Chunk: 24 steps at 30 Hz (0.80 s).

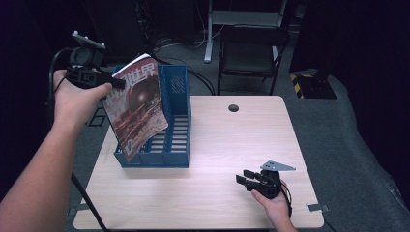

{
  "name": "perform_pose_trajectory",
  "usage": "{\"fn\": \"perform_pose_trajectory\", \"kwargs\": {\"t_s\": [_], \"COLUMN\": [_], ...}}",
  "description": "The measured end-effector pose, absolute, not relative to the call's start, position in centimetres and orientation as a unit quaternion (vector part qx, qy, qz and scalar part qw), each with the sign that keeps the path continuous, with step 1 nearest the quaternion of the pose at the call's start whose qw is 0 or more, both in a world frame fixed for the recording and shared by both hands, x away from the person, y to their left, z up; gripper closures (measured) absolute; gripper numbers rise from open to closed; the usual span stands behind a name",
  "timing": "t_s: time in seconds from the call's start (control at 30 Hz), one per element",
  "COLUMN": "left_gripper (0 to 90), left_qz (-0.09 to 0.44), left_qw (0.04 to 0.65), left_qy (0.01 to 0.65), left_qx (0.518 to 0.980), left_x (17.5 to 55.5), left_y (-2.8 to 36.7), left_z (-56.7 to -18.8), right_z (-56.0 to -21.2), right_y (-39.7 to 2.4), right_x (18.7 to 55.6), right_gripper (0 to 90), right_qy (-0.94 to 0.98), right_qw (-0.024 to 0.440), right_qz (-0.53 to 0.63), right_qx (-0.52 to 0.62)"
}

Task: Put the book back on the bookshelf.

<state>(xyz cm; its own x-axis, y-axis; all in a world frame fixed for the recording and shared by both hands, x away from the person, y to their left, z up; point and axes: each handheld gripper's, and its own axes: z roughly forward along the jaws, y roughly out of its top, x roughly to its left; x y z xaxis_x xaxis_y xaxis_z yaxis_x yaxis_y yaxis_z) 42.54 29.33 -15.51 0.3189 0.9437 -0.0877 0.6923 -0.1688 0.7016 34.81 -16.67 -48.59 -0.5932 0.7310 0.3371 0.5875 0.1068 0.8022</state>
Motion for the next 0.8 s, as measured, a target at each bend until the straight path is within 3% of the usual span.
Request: {"fn": "perform_pose_trajectory", "kwargs": {"t_s": [0.8], "left_gripper": [84.2], "left_qz": [0.223], "left_qw": [0.335], "left_qy": [0.606], "left_qx": [0.686], "left_x": [44.6], "left_y": [30.7], "left_z": [-16.0], "right_z": [-48.7], "right_y": [-16.7], "right_x": [34.8], "right_gripper": [53.2], "right_qy": [0.739], "right_qw": [0.067], "right_qz": [0.498], "right_qx": [0.449]}}
